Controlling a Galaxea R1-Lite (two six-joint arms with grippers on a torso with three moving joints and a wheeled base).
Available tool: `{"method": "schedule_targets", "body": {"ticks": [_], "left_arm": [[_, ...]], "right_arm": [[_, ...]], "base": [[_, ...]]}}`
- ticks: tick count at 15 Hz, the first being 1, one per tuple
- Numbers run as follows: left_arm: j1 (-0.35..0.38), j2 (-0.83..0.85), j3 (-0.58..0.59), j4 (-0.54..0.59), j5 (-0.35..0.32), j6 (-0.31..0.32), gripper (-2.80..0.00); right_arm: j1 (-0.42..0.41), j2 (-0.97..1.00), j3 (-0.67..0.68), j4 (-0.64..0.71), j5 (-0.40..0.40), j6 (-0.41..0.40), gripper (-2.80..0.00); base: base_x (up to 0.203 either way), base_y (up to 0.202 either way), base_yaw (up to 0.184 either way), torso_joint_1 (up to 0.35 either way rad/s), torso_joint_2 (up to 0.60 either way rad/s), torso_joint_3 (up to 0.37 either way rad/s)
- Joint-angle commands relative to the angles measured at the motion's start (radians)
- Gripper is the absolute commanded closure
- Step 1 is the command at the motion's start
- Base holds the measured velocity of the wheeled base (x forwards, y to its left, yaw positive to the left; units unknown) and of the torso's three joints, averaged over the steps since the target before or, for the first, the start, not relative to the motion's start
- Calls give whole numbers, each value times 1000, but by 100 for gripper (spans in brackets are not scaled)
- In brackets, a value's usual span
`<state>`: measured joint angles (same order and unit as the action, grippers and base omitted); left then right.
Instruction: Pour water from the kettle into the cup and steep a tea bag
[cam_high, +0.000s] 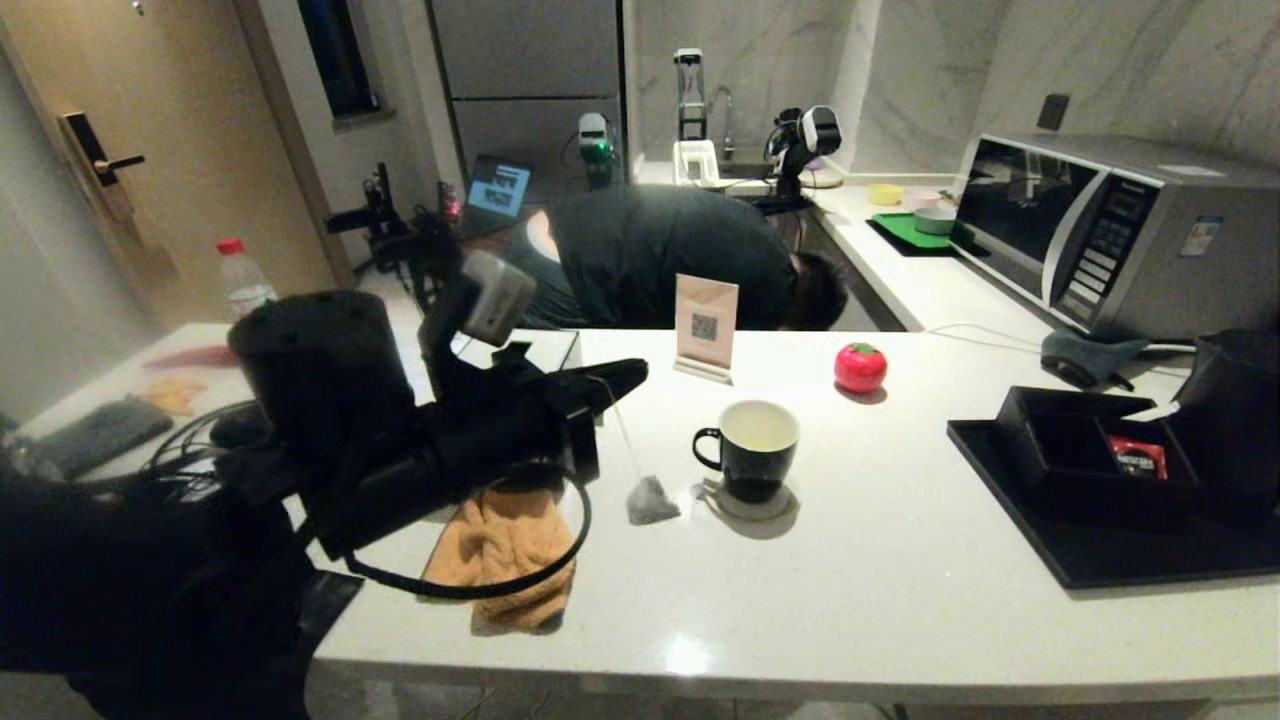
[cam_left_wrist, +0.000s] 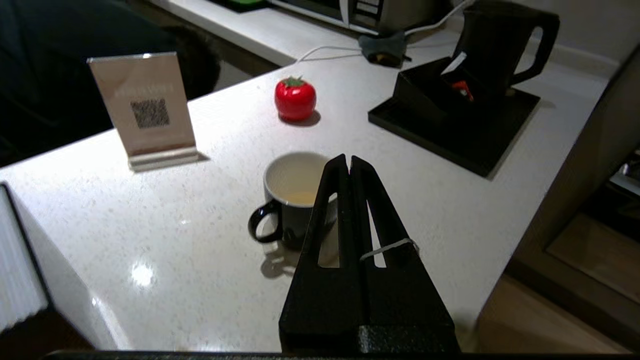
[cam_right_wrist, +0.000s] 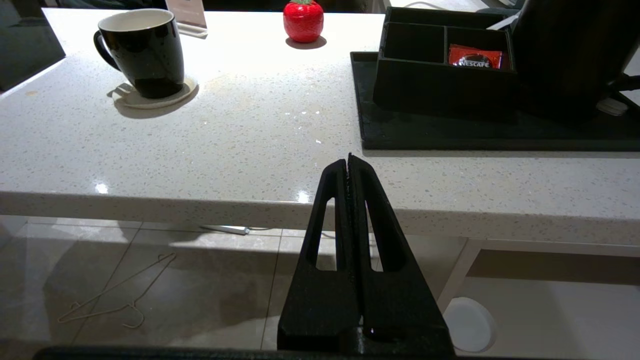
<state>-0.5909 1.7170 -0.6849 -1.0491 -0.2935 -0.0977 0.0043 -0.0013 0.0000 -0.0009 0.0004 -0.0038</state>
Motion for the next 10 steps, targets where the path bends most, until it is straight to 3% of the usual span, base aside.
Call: {"method": "schedule_targets", "body": {"ticks": [1,7,10], "left_arm": [[-1,30,-54,-2,2,-2,0],[-1,212,-333,29,15,27,0],[-15,301,-474,107,12,27,0]], "right_arm": [[0,1,0,-1,1,-1,0],[0,1,0,-1,1,-1,0],[0,1,0,-1,0,0,0]], "base": [[0,0,0,0,0,0],[0,0,0,0,0,0],[0,0,0,0,0,0]]}}
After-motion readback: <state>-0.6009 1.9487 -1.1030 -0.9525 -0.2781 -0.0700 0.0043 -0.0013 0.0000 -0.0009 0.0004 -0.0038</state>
